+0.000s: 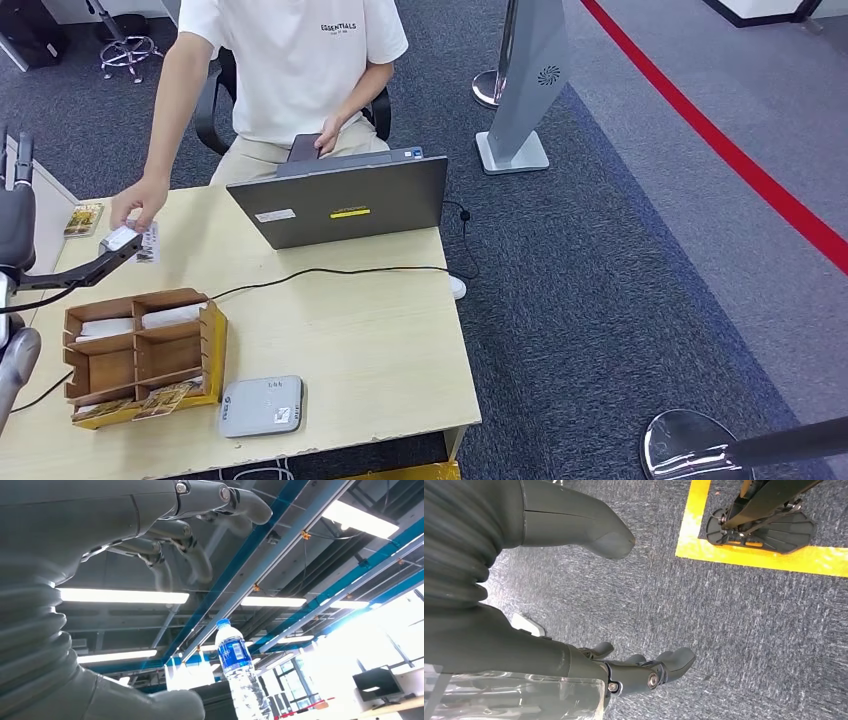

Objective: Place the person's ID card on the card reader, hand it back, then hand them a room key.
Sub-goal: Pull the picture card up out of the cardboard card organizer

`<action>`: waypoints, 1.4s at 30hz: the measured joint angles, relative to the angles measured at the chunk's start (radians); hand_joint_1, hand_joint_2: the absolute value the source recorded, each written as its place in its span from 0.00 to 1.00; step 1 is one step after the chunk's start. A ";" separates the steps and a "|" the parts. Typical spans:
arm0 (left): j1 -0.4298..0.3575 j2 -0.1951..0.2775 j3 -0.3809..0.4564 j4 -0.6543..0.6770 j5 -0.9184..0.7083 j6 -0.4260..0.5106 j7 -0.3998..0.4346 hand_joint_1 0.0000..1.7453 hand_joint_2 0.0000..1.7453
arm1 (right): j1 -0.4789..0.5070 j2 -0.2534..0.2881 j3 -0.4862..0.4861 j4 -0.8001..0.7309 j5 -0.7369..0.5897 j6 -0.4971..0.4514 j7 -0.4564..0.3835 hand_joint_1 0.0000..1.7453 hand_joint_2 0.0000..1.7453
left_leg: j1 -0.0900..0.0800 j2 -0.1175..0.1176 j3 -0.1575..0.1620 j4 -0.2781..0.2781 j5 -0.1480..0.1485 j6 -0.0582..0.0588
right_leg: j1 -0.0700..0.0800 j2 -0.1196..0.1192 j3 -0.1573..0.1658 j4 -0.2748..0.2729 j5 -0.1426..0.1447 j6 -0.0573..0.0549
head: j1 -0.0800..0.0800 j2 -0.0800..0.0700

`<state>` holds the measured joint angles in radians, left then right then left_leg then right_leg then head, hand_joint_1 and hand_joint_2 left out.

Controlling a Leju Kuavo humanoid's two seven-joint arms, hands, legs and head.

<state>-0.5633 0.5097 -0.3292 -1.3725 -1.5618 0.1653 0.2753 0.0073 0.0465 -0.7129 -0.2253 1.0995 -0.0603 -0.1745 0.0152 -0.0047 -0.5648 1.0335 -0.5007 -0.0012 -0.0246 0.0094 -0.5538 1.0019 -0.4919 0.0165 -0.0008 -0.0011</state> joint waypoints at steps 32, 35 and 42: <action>0.364 -0.031 -0.233 -0.624 0.162 -0.186 -0.092 0.00 1.00 | 0.054 0.100 -0.155 -0.167 0.020 0.092 0.047 0.00 1.00 | 0.000 0.000 -0.001 -0.001 -0.002 0.000 | 0.000 0.000 -0.001 0.000 -0.002 0.000 | 0.000 0.000; 0.409 -0.003 -0.237 -0.640 0.162 -0.181 -0.082 0.00 1.00 | 0.061 0.112 -0.175 -0.197 0.031 0.113 0.057 0.00 1.00 | 0.000 0.001 0.000 -0.001 -0.002 0.000 | 0.000 0.000 -0.001 0.000 -0.002 0.000 | 0.000 0.000; 0.492 0.033 -0.240 -0.659 0.163 -0.166 -0.073 0.00 1.00 | 0.073 0.137 -0.218 -0.259 0.056 0.144 0.064 0.00 1.00 | -0.001 0.000 0.000 -0.001 -0.002 0.000 | -0.001 0.000 0.000 0.000 -0.002 0.000 | 0.000 0.000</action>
<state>-0.0714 0.5429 -0.5691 -2.0315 -1.3992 -0.0008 0.2024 0.0802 0.1833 -0.9308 -0.4847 1.1558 0.0834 -0.1102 0.0145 -0.0042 -0.5652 1.0328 -0.5027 -0.0008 -0.0252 0.0094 -0.5540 1.0016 -0.4938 0.0164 -0.0008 -0.0011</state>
